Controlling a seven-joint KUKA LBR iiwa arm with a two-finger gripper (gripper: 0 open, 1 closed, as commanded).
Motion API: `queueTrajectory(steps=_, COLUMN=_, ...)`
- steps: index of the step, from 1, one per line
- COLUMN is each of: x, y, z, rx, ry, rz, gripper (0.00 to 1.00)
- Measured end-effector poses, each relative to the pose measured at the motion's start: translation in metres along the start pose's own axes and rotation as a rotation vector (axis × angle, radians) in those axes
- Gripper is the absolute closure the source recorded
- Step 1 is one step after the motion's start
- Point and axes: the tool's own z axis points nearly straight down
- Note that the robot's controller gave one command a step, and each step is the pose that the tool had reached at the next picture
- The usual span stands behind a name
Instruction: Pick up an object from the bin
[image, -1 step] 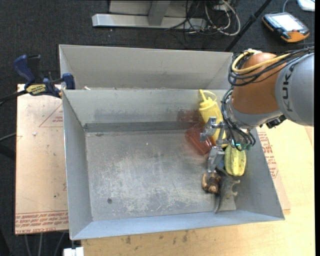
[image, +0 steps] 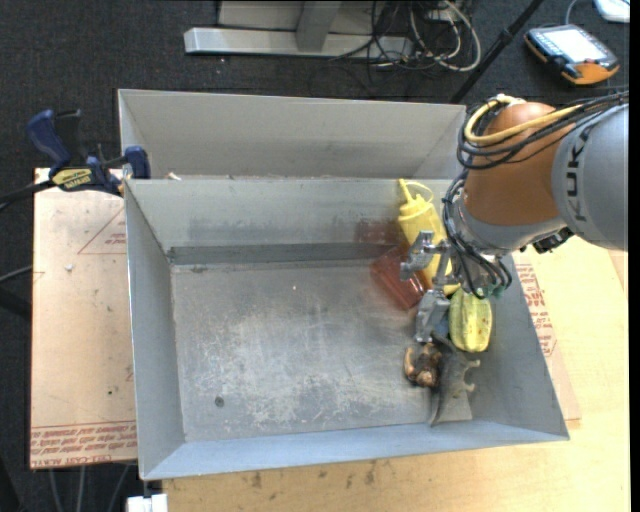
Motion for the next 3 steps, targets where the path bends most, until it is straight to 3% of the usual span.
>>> queueTrajectory(steps=1, x=0.023, y=-0.012, z=0.035, rx=0.001, ry=-0.009, rz=-0.191, gripper=0.00)
queueTrajectory(steps=2, x=0.060, y=-0.056, z=0.038, rx=-0.014, ry=-0.006, rz=-0.437, gripper=0.00)
queueTrajectory(steps=3, x=0.079, y=-0.062, z=0.038, rx=0.000, ry=0.000, rz=-0.604, gripper=0.00)
